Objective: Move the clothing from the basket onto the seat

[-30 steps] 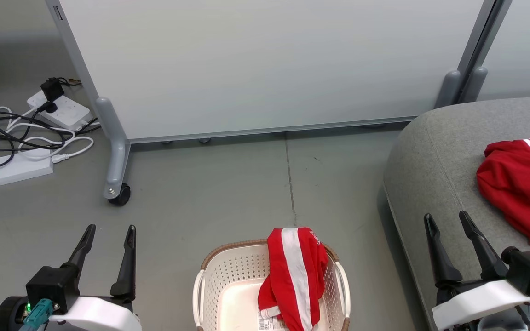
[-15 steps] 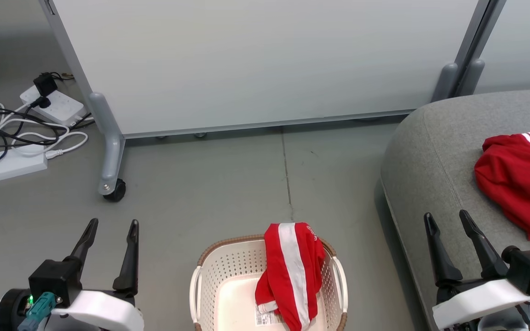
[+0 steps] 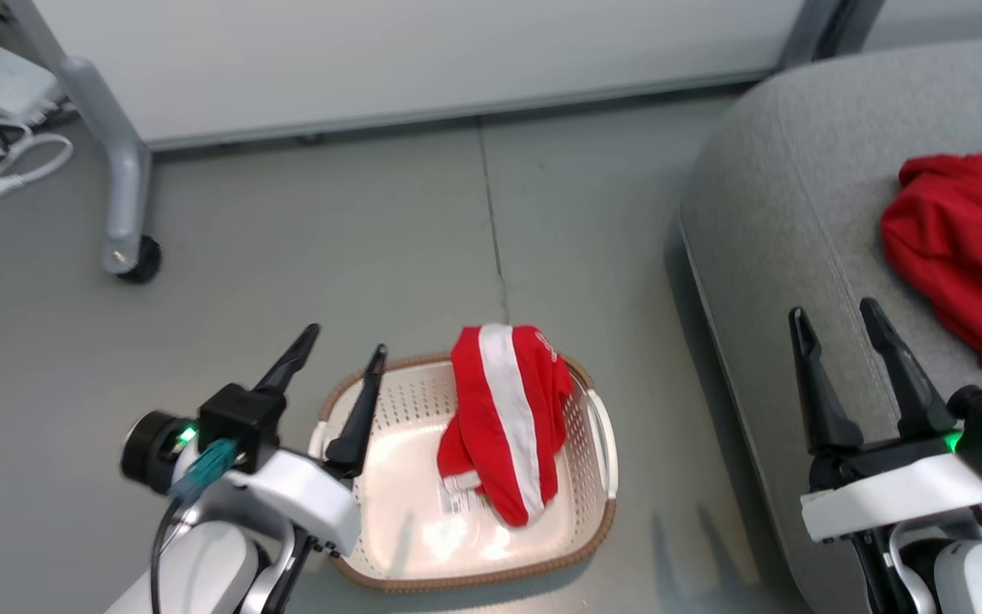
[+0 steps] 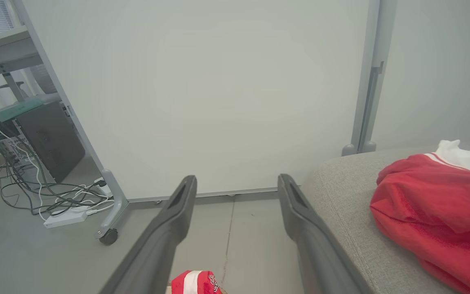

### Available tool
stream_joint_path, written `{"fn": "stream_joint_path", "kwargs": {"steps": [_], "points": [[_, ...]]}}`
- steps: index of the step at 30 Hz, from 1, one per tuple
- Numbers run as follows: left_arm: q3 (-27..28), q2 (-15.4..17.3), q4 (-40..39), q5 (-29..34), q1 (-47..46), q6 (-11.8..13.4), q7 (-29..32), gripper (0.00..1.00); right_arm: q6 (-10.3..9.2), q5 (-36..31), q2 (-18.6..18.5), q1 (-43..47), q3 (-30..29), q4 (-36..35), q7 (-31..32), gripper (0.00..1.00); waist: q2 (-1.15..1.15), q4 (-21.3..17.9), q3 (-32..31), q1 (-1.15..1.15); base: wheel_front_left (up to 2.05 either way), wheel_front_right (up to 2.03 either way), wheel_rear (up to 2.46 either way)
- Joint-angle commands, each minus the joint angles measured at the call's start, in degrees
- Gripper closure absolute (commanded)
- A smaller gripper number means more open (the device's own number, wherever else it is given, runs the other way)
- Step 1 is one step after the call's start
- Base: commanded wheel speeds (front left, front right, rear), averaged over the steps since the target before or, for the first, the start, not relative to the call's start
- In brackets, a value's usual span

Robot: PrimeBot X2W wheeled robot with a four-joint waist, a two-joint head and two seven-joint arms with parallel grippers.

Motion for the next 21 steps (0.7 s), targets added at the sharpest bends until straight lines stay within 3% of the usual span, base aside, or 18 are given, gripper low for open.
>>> {"fn": "stream_joint_path", "kwargs": {"steps": [1, 14, 21], "points": [[-0.5, -0.3, 1.5, 0.7, -1.8, -0.8, 0.1, 0.00, 0.01, -0.2, -0.2, -1.1, -0.3, -0.4, -0.4, 0.00, 0.00, -2.6, 4.5, 0.00, 0.00, 0.00, 0.00], [-7.4, -8.4, 27.1, 2.5, -16.6, -11.0, 3.1, 0.00, 0.01, 0.8, -0.2, -6.5, -0.5, -3.4, -3.3, 0.00, 0.00, -9.4, 20.0, 0.00, 0.00, 0.00, 0.00], [-8.0, -11.7, 42.0, 1.1, -23.7, -15.0, 6.3, 0.00, 0.01, 2.4, -0.2, -8.4, 0.7, -4.1, -5.5, 0.00, 0.00, -13.2, 27.4, 0.00, 0.00, 0.00, 0.00]]}}
